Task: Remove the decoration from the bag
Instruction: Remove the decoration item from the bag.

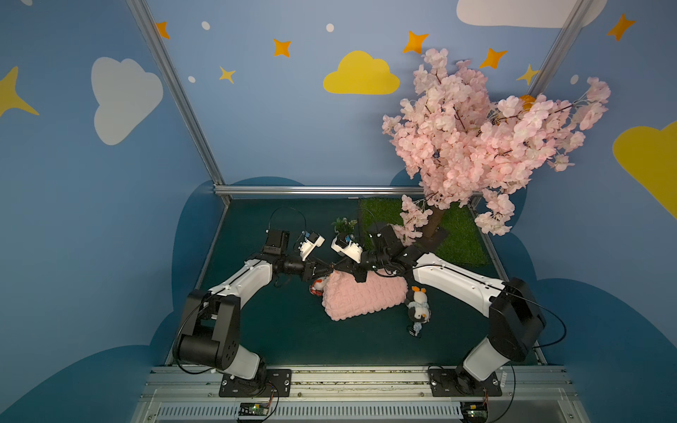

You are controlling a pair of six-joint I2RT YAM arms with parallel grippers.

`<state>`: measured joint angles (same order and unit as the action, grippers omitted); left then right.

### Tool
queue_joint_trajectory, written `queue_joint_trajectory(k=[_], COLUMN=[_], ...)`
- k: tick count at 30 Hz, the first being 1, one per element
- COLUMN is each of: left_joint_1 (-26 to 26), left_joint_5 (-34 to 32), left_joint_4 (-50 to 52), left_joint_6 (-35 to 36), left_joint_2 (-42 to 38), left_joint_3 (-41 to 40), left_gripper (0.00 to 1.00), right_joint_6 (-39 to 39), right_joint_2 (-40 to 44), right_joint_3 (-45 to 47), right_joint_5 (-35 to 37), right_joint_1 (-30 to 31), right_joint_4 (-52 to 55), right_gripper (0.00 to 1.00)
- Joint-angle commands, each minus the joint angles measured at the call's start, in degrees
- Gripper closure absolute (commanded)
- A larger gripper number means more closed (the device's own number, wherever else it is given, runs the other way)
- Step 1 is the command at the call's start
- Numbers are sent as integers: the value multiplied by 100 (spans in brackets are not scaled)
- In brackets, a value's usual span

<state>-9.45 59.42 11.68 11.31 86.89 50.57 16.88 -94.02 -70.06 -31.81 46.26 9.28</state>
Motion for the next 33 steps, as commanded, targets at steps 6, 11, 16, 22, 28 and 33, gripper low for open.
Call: queue_joint_trajectory(k=[6,11,16,22,28,33], left_joint_1=[189,185,187,188,201,206], left_joint_5=[-176,-276,-299,-300,-348,-373], left_joint_4=[-361,-461,-668,-627,-555,-517], left_joint_6=[-126,-94,-202,-196,-203,-187], left_joint_2=[90,159,279,337,387,392], left_joint_3=[174,127,52,88,157,172], left_gripper=[98,98,98,98,98,98], right_joint_6=[704,791,786,771,810,861], right_joint_2=[56,24,-5,-168,-365,-499], right_joint_3=[-71,-108,-95,-116,-199,-260], right_joint_5=[-178,-89,-100,-11,43,84], right_joint_1=[314,414,471,444,537,592], right_joint_4=[1090,1184,1203,1211,1248,1336], right_gripper=[100,100,100,100,100,100])
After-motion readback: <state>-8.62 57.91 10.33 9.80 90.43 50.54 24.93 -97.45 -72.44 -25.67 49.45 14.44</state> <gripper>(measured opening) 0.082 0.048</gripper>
